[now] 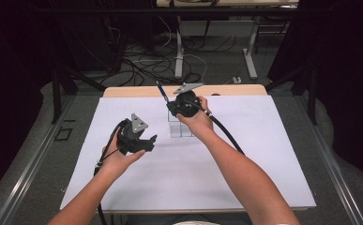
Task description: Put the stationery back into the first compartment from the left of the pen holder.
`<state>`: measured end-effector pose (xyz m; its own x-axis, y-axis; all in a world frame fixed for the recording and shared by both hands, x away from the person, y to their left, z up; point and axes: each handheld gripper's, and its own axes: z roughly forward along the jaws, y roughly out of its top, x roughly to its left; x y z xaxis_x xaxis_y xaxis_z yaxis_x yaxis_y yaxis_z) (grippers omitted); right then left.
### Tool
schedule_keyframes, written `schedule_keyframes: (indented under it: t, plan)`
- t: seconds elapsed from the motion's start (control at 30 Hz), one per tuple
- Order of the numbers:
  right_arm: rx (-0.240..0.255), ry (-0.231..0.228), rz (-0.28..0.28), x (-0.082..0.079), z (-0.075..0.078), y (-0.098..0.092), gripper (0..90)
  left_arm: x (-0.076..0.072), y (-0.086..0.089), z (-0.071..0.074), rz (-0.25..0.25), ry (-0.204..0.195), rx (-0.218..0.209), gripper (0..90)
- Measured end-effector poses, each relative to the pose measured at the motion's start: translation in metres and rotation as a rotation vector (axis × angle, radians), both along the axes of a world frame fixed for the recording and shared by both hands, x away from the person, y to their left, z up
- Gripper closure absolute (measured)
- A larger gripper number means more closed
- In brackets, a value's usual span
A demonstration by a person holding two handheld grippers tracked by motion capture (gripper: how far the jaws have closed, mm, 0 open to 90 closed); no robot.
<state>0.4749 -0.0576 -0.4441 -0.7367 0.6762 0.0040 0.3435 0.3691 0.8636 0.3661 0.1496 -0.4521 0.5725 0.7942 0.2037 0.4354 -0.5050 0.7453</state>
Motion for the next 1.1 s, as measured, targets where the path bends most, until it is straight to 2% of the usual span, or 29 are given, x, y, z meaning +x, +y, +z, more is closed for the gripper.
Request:
schedule_keyframes:
  t: [0.03,0.07,0.13,0.23,0.3,0.37,0.4,0.43,0.47,0.5,0.57,0.63,0.7,0.73,0.77,0.83,0.87,0.93,0.97,1.03,1.1]
  plan:
    - [-0.004,0.002,-0.005,0.001,-0.002,0.001,80.0,0.001,0.001,0.000,0.005,-0.003,-0.007,22.3]
    - [0.005,0.002,-0.007,0.001,-0.004,0.001,79.9,0.003,0.003,0.000,0.019,0.009,-0.037,20.5]
    - [0.007,0.002,-0.018,0.001,-0.011,0.001,80.0,0.005,0.004,-0.001,0.038,0.006,-0.057,15.8]
    - [0.000,0.009,-0.030,0.001,-0.019,0.000,79.9,0.009,0.008,-0.004,0.074,0.006,-0.092,15.6]
    - [0.008,0.028,-0.030,0.001,-0.026,-0.001,79.9,0.013,0.012,-0.007,0.091,0.029,-0.124,13.7]
    - [0.004,0.034,-0.029,0.002,-0.031,-0.003,79.8,0.017,0.017,-0.009,0.128,0.035,-0.149,12.7]
    - [0.000,0.052,-0.020,0.002,-0.033,-0.004,79.6,0.019,0.019,-0.010,0.138,0.037,-0.161,12.0]
    - [-0.011,0.069,-0.022,0.001,-0.034,-0.005,79.5,0.020,0.021,-0.011,0.156,0.043,-0.188,11.2]
    - [0.000,0.060,-0.021,0.001,-0.035,-0.005,79.0,0.021,0.023,-0.011,0.171,0.047,-0.219,10.5]
    - [0.006,0.079,-0.026,0.000,-0.034,-0.007,75.1,0.021,0.026,-0.009,0.170,0.065,-0.222,9.9]
    - [0.032,0.070,-0.039,0.000,-0.031,-0.010,65.4,0.021,0.029,-0.009,0.194,0.061,-0.270,8.0]
    - [0.043,0.049,-0.054,-0.003,-0.025,-0.016,58.0,0.021,0.033,-0.008,0.205,0.063,-0.299,5.2]
    - [0.040,0.012,-0.094,-0.008,-0.016,-0.023,51.7,0.021,0.036,-0.008,0.217,0.061,-0.312,3.2]
    - [0.063,-0.002,-0.102,-0.011,-0.012,-0.028,48.2,0.020,0.037,-0.009,0.220,0.064,-0.322,3.1]
    - [0.095,0.002,-0.117,-0.013,-0.009,-0.032,44.6,0.020,0.038,-0.009,0.222,0.063,-0.326,2.7]
    - [0.124,0.036,-0.147,-0.019,-0.004,-0.043,43.0,0.019,0.040,-0.011,0.225,0.060,-0.332,1.2]
    - [0.139,0.039,-0.152,-0.022,-0.002,-0.048,41.0,0.018,0.041,-0.011,0.225,0.059,-0.342,0.9]
    - [0.145,0.026,-0.176,-0.029,0.001,-0.060,35.8,0.016,0.043,-0.011,0.226,0.054,-0.358,0.9]
    - [0.149,0.037,-0.197,-0.034,0.002,-0.068,32.3,0.015,0.043,-0.011,0.227,0.056,-0.361,0.9]
    - [0.153,0.044,-0.222,-0.042,0.001,-0.084,30.9,0.015,0.045,-0.012,0.226,0.061,-0.367,0.9]
    - [0.133,0.026,-0.243,-0.050,-0.002,-0.100,24.5,0.014,0.048,-0.012,0.227,0.058,-0.373,0.3]
